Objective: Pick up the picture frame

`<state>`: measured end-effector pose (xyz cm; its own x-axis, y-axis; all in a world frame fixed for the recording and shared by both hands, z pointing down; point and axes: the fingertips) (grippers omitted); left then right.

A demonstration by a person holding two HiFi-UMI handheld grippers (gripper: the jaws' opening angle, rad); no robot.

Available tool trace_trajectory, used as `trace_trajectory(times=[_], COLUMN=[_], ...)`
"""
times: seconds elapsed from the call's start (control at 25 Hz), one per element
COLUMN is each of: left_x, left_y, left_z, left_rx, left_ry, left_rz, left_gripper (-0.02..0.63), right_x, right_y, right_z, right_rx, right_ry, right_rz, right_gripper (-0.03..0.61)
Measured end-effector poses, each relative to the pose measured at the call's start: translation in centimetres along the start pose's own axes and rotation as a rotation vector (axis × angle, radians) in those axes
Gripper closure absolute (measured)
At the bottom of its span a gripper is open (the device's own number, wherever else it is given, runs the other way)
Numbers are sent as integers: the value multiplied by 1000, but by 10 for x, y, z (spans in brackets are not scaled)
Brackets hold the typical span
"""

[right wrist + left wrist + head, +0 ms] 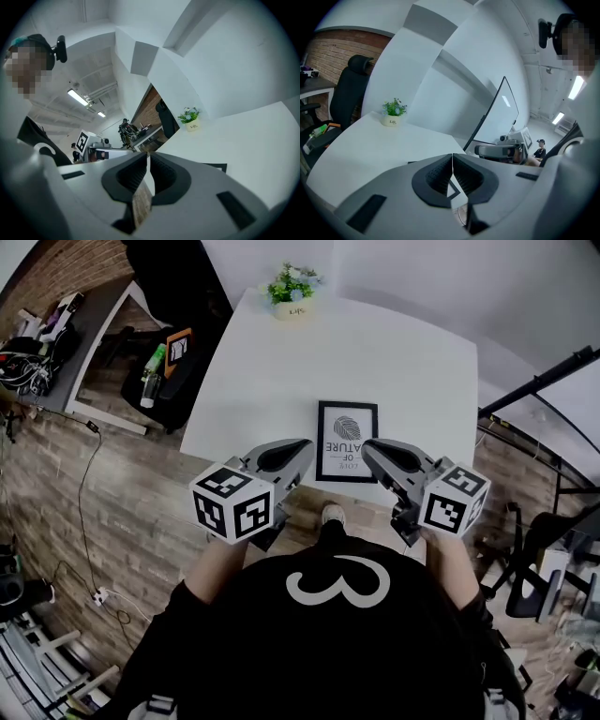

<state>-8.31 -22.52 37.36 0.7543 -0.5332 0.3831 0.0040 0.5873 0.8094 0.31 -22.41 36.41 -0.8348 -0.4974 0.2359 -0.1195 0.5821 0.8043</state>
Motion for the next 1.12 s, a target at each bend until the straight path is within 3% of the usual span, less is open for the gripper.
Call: trace_trajectory(times=[0.4, 0.92, 1.0, 1.04, 1.12], left_x=[48, 93, 96, 99, 104], left_y=[12, 64, 72, 76, 83], left_z=[30, 68, 74, 77, 82], left_rx=[-38, -103, -106, -107, -113], left_ry=[-28, -100, -115, -121, -128], left_rz=[61, 190, 209, 219, 240], left_gripper=[595, 594, 594, 592, 592], right_x=[7, 13, 14, 15, 17], right_y=[10, 65, 74, 78, 86], right_z=[-72, -145, -150, -153, -158], right_rx=[66, 99, 108, 115, 125], right_ry=[84, 219, 220, 220, 229], right_rz=[50, 160, 183, 196, 220], right_gripper=[552, 547, 512, 460, 445])
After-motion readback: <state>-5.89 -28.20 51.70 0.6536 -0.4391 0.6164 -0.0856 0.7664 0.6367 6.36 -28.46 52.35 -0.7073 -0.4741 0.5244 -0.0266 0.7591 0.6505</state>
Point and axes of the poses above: the fingertips, and each gripper's own axes: x forward along the fingers, z to its left, y out of its underside, and after that the axes turned 1 degree about x, right-handed
